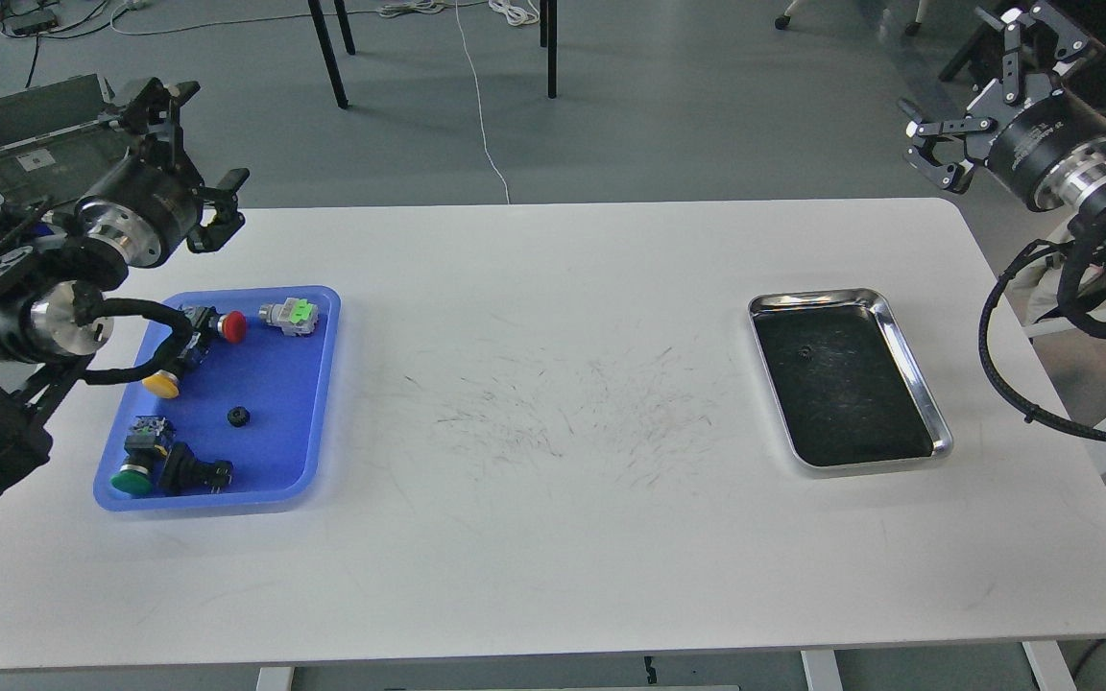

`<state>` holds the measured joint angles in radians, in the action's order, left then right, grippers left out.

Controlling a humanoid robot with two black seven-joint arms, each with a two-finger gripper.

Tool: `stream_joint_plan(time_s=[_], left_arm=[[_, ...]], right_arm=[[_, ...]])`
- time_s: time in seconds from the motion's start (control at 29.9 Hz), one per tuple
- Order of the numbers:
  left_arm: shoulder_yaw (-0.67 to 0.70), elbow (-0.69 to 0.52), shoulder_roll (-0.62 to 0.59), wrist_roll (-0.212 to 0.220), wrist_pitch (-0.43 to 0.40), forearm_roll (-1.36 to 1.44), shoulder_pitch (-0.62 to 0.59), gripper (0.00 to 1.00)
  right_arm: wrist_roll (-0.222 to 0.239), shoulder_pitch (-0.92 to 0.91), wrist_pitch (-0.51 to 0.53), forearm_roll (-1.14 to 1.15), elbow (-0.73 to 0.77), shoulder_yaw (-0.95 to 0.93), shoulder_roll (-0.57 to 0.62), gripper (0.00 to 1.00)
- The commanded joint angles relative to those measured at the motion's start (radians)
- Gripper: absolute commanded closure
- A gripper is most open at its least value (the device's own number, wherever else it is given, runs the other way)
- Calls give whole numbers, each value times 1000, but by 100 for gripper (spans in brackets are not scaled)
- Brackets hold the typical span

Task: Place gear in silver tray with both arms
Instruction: 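Lower the left gripper onto another black gear in the blue tray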

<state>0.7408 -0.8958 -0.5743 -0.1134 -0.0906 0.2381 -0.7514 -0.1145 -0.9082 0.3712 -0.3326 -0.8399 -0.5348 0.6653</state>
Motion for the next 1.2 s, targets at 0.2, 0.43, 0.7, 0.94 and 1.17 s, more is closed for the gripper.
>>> stream_joint_plan(time_s=[0.2, 0.43, 0.7, 0.94, 1.17], left_arm=[[-159, -467, -383, 150, -17, 292, 4, 2], [-313, -641, -533, 140, -41, 722, 6, 2], [-489, -640, -510, 57, 20, 1272, 26, 3], [-586, -529, -392, 46, 115, 1452, 29, 5], [-603, -361, -273, 37, 115, 1460, 59, 6]], right_arm=[[-10, 294, 117, -68, -74, -269, -15, 6], [-14, 354, 117, -63, -85, -275, -38, 5], [-16, 353, 115, -57, -77, -312, -59, 4], [-25, 351, 97, -57, -84, -335, -55, 4], [-27, 353, 95, -54, -71, -353, -50, 4]])
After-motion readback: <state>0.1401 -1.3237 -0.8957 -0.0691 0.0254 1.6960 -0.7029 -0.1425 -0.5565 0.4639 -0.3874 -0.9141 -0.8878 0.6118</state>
